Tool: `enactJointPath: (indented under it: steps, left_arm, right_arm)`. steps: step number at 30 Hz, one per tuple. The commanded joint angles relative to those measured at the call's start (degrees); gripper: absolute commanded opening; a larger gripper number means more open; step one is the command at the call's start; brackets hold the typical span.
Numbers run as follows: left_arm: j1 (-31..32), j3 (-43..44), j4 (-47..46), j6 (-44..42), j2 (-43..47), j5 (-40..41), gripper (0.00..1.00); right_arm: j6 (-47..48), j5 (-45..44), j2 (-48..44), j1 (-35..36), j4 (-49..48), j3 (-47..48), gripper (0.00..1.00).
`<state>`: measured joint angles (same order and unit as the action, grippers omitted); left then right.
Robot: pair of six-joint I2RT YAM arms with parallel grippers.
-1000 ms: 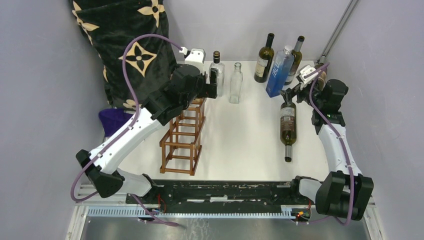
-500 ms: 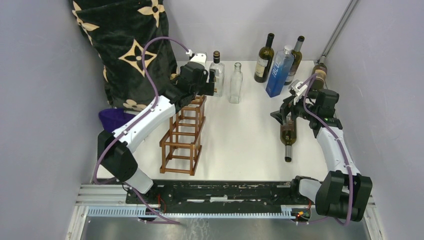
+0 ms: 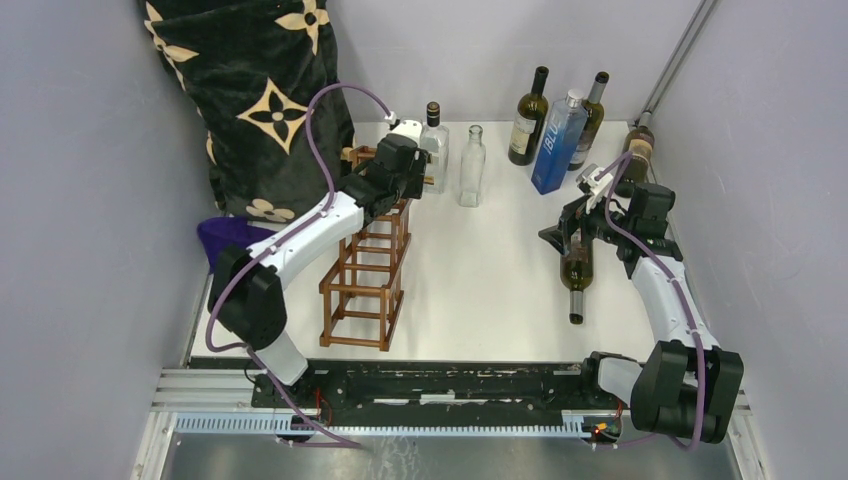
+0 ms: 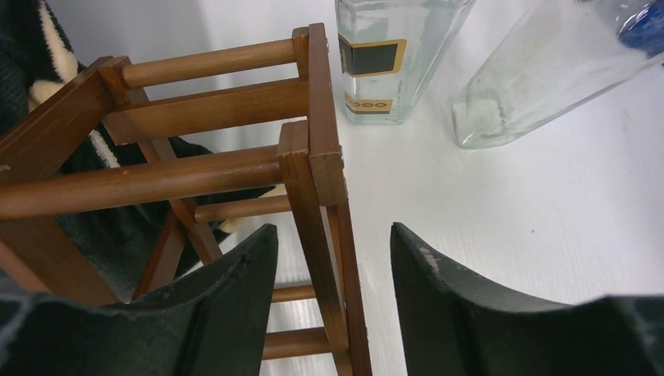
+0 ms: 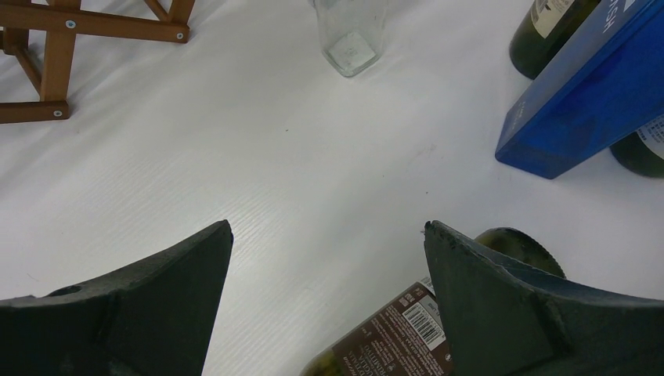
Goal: Put the wine bottle on the wine rack
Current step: Adjust the wine rack at the center of the board.
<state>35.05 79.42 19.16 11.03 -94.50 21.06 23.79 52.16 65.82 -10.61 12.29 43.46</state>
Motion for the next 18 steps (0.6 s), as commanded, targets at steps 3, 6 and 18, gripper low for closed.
enactJointPath:
  steps: [3, 6, 18]
  left_arm:
    - [-0.2, 0.4, -4.1, -4.2, -1.4, -0.5, 0.46]
    - [-0.1, 0.4, -3.8, -4.7, -1.4, -1.3, 0.37]
    - [-0.2, -1.1, -1.6, -12.2, 2.4, -7.4, 0.21]
  right_arm:
    - [-1.4, 1.3, 0.3, 0.1, -3.7, 0.1, 0.98]
    - [-1.4, 1.1, 0.3, 0.1, -3.6, 0.1, 0.98]
    - [-1.5, 1.2, 0.6, 0.0, -3.6, -0.1, 0.98]
